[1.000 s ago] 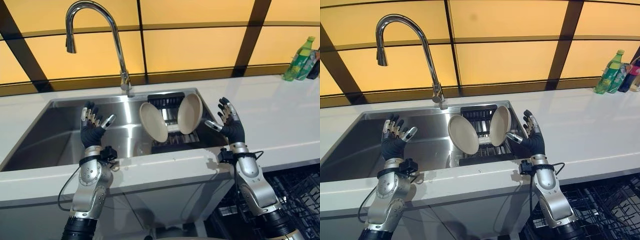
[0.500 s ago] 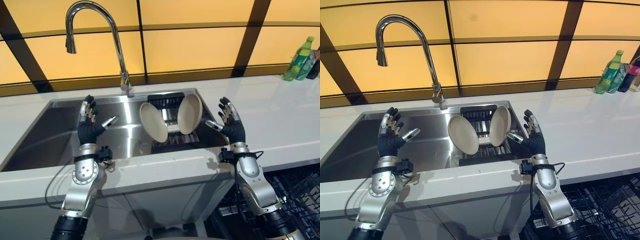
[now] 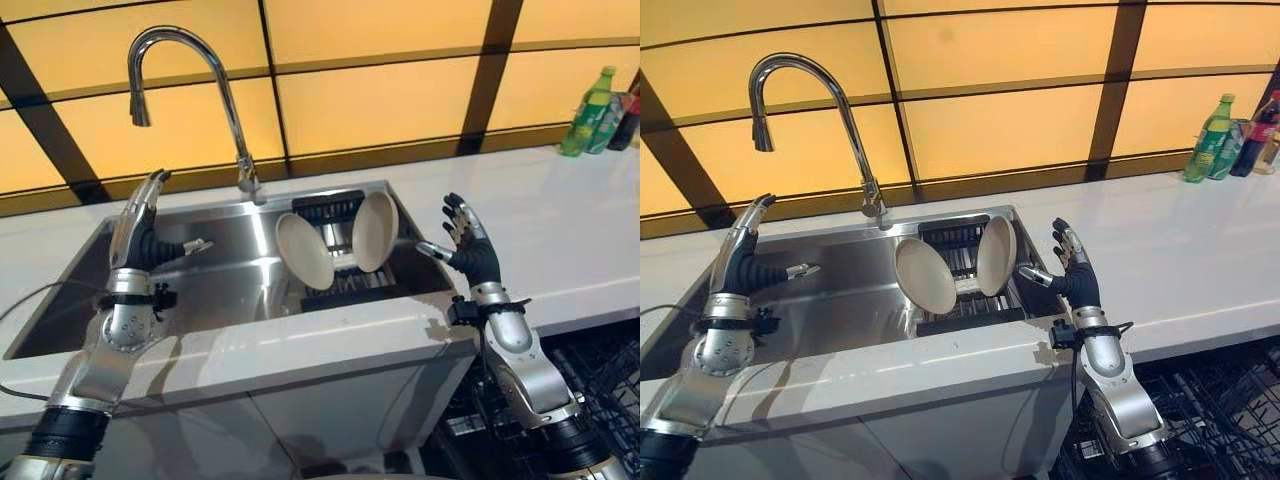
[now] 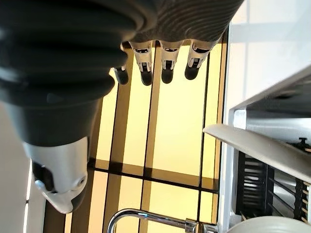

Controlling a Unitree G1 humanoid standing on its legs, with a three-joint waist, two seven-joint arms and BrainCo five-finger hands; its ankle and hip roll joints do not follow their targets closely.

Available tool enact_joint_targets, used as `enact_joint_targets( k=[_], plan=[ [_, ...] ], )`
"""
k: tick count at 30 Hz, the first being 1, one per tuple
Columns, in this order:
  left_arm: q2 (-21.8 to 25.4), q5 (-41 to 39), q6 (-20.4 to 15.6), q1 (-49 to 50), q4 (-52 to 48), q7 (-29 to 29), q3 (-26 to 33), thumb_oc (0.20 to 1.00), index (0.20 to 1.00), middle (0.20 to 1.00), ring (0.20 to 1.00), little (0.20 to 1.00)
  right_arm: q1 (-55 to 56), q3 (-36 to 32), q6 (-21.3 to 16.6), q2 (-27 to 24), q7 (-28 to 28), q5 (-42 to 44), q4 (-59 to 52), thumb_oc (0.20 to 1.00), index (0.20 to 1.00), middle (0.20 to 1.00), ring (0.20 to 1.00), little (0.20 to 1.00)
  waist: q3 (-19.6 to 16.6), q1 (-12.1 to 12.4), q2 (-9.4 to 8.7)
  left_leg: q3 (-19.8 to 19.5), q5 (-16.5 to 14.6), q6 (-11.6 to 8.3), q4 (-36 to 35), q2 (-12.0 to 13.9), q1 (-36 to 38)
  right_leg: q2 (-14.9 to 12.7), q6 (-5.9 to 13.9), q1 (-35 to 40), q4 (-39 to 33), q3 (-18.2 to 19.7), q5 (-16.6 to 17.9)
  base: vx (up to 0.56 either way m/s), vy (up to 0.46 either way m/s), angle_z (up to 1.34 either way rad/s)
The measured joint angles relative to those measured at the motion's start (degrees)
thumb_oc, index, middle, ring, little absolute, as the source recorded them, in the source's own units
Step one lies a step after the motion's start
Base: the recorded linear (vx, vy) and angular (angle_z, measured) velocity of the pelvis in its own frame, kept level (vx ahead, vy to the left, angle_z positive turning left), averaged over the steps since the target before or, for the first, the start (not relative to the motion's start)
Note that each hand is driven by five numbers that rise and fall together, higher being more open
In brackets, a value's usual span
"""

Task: Pick up plates and place into dishwasher.

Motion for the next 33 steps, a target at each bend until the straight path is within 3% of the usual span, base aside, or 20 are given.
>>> enact_joint_targets(
  k=[4, 18, 22, 33],
  plan=[
    [2.31, 4.78, -0.59, -1.25, 2.03, 0.02, -1.10, 1.000, 1.000, 1.000, 1.000, 1.000, 0.15, -0.14, 0.53, -0.47, 0.29, 0.75, 0.18, 1.000, 1.000, 1.000, 1.000, 1.000, -0.87, -0.15, 0.19, 0.50, -0.13, -0.11, 0.00, 0.08, 0.04, 0.08, -0.04, -0.16, -0.08, 0.45, 0.03, 0.08, 0.042, -0.07],
    [11.00, 20.74, -3.85, -4.88, 6.36, 1.22, -14.26, 1.000, 1.000, 1.000, 1.000, 1.000, 0.56, -0.16, 0.69, -2.92, 1.18, 2.72, 0.91, 1.000, 1.000, 1.000, 1.000, 1.000, -1.47, -2.74, 0.49, 1.45, -0.20, -0.16, -0.02, 0.34, -0.08, 0.11, -0.14, -1.03, 0.25, 1.56, 0.11, 0.07, 0.047, -0.04],
    [10.97, 21.30, -3.80, -6.14, 8.19, 1.86, -17.33, 1.000, 1.000, 1.000, 1.000, 1.000, 0.62, -0.08, 0.82, -2.90, 1.17, 2.94, 1.52, 1.000, 1.000, 1.000, 1.000, 1.000, -1.61, -3.04, 0.62, 1.99, -0.20, -0.15, 0.00, 0.47, -0.06, 0.12, -0.14, -1.55, 0.61, 2.21, 0.11, 0.07, 0.052, -0.08],
    [9.06, 23.38, -0.84, -4.91, 8.22, 3.31, -17.18, 1.000, 1.000, 1.000, 1.000, 1.000, 4.24, -0.20, 0.97, -2.89, 2.50, 2.94, 2.91, 1.000, 1.000, 1.000, 1.000, 1.000, -1.62, -3.08, 0.59, 2.33, -0.24, -0.09, -0.01, 0.53, -0.01, 0.05, -0.10, -1.92, 0.86, 2.89, 0.15, 0.05, 0.047, -0.03]
  ],
)
